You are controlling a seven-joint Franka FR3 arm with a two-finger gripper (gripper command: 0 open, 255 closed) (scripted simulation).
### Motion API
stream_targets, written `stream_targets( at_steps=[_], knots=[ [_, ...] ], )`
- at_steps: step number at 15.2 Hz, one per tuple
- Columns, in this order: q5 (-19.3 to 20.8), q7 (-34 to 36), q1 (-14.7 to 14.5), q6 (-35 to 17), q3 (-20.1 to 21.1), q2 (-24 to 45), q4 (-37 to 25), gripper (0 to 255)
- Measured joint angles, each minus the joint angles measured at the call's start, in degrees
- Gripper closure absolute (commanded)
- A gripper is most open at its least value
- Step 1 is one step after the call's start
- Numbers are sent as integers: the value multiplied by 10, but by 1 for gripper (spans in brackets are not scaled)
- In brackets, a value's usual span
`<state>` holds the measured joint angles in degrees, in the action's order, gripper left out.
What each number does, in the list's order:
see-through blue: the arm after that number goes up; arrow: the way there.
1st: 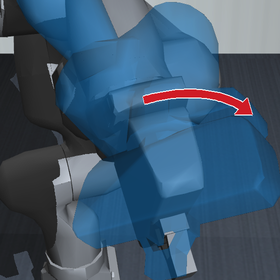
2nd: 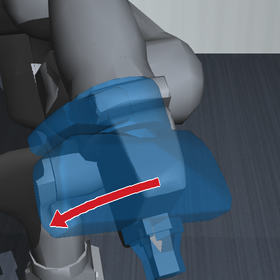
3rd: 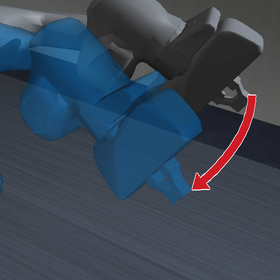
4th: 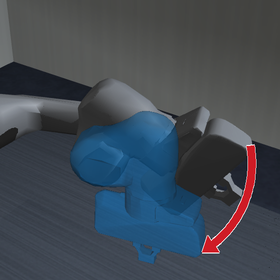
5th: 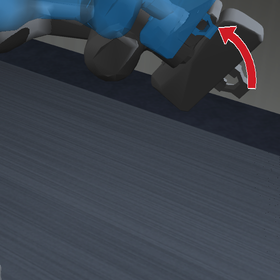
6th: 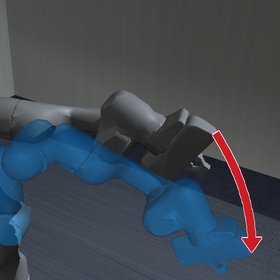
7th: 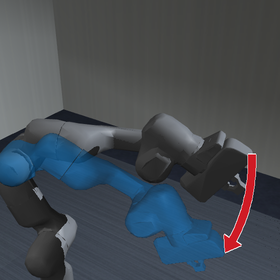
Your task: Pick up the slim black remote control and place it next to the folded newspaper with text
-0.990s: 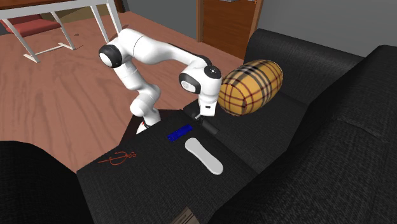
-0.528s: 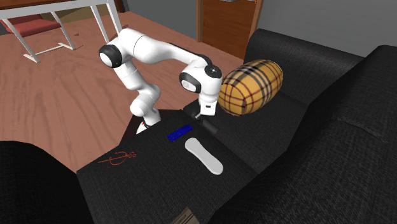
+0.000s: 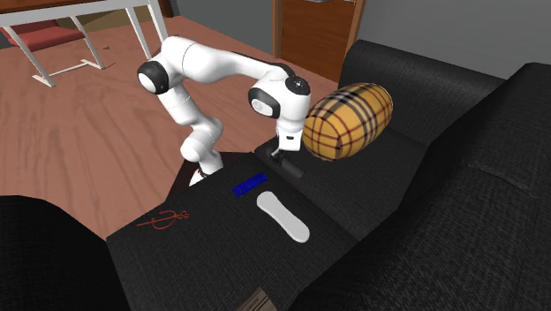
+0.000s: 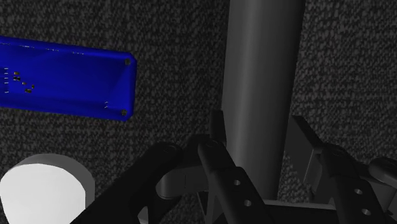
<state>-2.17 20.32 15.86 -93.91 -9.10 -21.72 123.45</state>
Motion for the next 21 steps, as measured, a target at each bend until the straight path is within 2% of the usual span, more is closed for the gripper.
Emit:
stream_targets(
  at_steps=[10,18,21],
  knots=[
    [1,-1,1,70,-3,4,-74,255],
    [42,-107,40,85,-77,8,-90,255],
    [55,-150,54,99,-106,20,-116,255]
  ],
)
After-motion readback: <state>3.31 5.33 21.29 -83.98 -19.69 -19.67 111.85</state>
